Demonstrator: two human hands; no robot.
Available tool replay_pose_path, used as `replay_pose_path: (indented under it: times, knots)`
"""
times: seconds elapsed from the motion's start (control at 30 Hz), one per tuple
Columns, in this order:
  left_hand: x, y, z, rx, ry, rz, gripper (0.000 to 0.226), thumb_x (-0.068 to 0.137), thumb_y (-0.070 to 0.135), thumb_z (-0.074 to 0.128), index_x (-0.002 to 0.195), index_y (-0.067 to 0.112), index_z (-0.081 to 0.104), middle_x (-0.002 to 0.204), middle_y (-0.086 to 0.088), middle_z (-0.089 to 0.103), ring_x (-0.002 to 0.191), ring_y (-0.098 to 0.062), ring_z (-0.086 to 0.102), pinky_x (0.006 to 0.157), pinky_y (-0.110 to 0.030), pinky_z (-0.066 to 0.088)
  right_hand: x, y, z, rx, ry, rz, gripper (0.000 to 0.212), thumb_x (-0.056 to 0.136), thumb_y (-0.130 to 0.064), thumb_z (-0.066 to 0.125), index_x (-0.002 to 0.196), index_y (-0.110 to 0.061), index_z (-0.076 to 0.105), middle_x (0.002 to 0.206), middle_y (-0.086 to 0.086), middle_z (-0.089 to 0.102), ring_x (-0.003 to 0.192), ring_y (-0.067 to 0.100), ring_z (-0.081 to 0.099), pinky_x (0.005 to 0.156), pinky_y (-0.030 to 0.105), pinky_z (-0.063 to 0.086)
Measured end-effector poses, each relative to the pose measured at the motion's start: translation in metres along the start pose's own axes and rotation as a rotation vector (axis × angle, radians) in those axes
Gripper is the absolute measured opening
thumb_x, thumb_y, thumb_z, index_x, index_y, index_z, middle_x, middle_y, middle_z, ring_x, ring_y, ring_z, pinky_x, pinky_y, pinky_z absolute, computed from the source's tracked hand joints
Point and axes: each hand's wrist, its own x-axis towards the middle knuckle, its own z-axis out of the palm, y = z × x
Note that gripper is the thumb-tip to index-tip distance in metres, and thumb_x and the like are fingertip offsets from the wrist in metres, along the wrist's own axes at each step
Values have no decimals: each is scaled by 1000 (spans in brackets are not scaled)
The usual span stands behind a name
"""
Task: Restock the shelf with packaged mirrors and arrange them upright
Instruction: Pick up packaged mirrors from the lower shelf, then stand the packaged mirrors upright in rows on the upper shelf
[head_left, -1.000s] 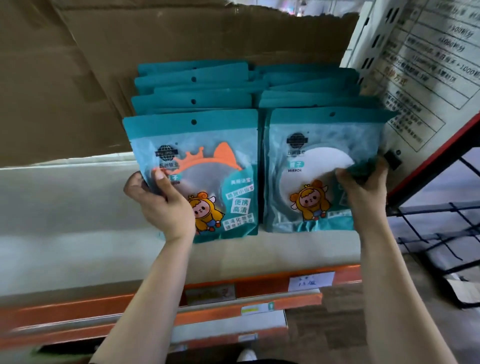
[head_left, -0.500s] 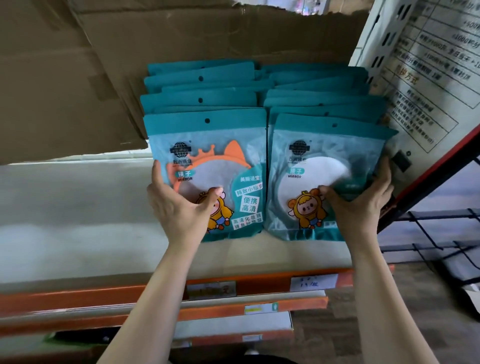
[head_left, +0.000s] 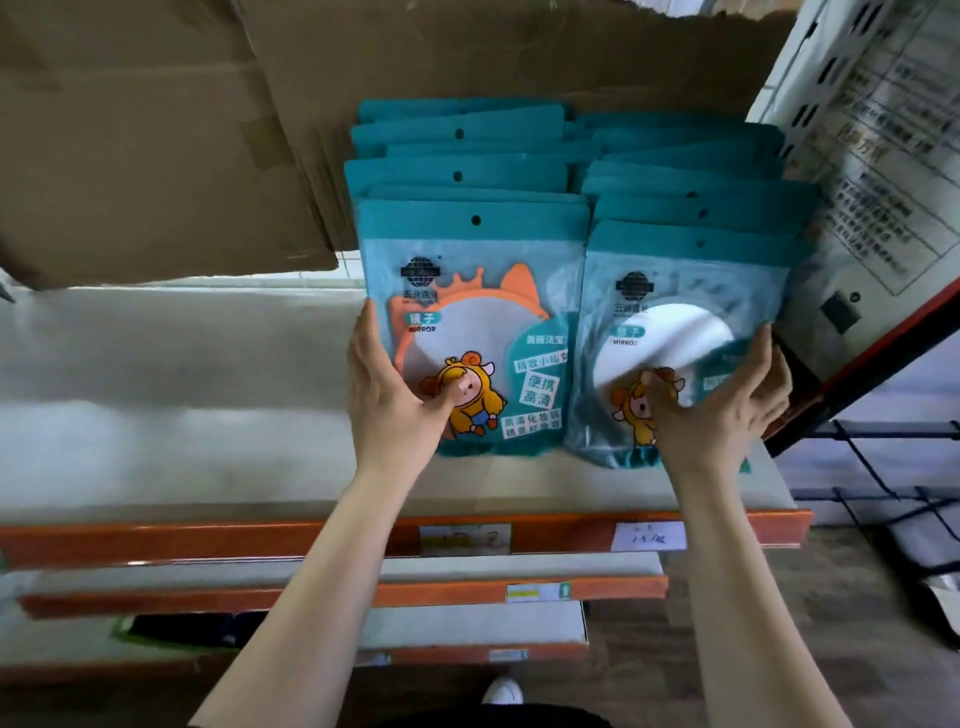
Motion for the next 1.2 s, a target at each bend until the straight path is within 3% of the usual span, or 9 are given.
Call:
replay_pose_path:
  times: [0.2, 0.3, 0.4, 0.53, 0.77, 1.2]
  knots:
    - [6, -11, -33, 122, -82, 13, 97, 75, 38, 75, 149, 19, 15, 153, -9, 25, 139, -27, 29, 108, -45, 34, -23, -43, 2, 24, -5, -77, 77, 78, -18, 71, 142, -3, 32, 143, 23, 30, 131, 42, 27, 110, 45, 14]
    - [5, -25, -63, 191, -86, 25, 84, 77, 35, 73, 145, 15, 27, 146, -11, 35, 132, -30, 38, 104, -43, 38, -48, -74, 13, 40, -101, -159, 58, 81, -17, 68, 132, -2, 45, 131, 24, 44, 121, 42, 38, 106, 56, 26]
    - [0, -42, -100, 255, -152, -16, 89, 79, 38, 71, 148, 19, 17, 150, -11, 28, 136, -31, 30, 107, -48, 33, -75, -112, 31, 59, -211, -210, 48, 80, -20, 63, 124, -4, 54, 122, 22, 52, 116, 40, 43, 100, 46, 32]
    - [-2, -76, -166, 332, -187, -110, 98, 82, 41, 67, 150, 21, -1, 155, -14, 15, 142, -32, 18, 112, -45, 24, -128, -167, 62, 60, -476, -268, 50, 81, -14, 68, 127, -7, 51, 129, 18, 51, 120, 37, 43, 100, 40, 31]
    - [-10, -142, -281, 404, -123, -286, 89, 85, 43, 63, 150, 14, 9, 157, -14, 10, 144, -28, 10, 116, -37, 13, -225, -257, 111, -26, -911, -357, 62, 89, -31, 59, 142, -14, 33, 146, 16, 30, 134, 35, 30, 109, 42, 27]
    - [-42, -242, -435, 381, 93, -485, 87, 83, 45, 64, 149, 19, 14, 154, -7, 18, 140, -29, 21, 111, -50, 28, -362, -385, 175, -99, -1186, -636, 53, 91, -39, 53, 138, -18, 39, 143, 11, 32, 133, 30, 27, 107, 42, 28]
